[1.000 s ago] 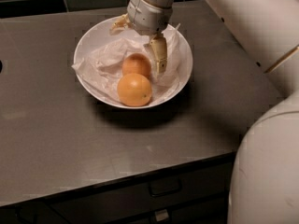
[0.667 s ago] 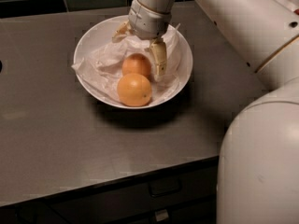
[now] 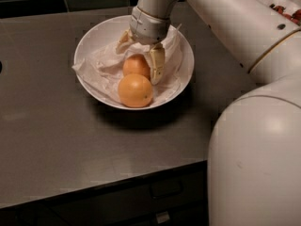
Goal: Pick orange from white bowl
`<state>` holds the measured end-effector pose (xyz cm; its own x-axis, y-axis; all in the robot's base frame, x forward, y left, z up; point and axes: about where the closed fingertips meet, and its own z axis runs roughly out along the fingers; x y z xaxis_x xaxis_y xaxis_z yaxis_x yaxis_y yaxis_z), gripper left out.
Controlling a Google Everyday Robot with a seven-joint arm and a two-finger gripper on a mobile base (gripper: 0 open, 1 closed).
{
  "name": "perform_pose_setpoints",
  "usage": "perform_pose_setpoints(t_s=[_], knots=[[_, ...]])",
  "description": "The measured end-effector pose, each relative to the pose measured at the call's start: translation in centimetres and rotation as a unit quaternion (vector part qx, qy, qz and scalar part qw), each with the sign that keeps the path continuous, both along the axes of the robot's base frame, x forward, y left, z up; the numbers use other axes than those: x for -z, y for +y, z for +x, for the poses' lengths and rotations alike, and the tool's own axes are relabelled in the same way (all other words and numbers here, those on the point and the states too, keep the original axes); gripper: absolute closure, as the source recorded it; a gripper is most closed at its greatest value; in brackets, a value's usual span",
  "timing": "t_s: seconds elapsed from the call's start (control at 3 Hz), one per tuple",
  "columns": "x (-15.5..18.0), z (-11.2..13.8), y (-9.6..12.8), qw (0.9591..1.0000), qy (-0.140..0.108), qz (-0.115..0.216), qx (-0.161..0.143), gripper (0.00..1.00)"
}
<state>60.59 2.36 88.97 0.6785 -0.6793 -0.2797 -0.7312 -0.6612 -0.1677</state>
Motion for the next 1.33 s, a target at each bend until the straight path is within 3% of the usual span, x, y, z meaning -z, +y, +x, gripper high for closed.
perform_pose_setpoints(t_s=[1.33], knots=[[1.7, 0.8, 0.6, 0.9997, 0.015, -0.010, -0.017, 0.22]])
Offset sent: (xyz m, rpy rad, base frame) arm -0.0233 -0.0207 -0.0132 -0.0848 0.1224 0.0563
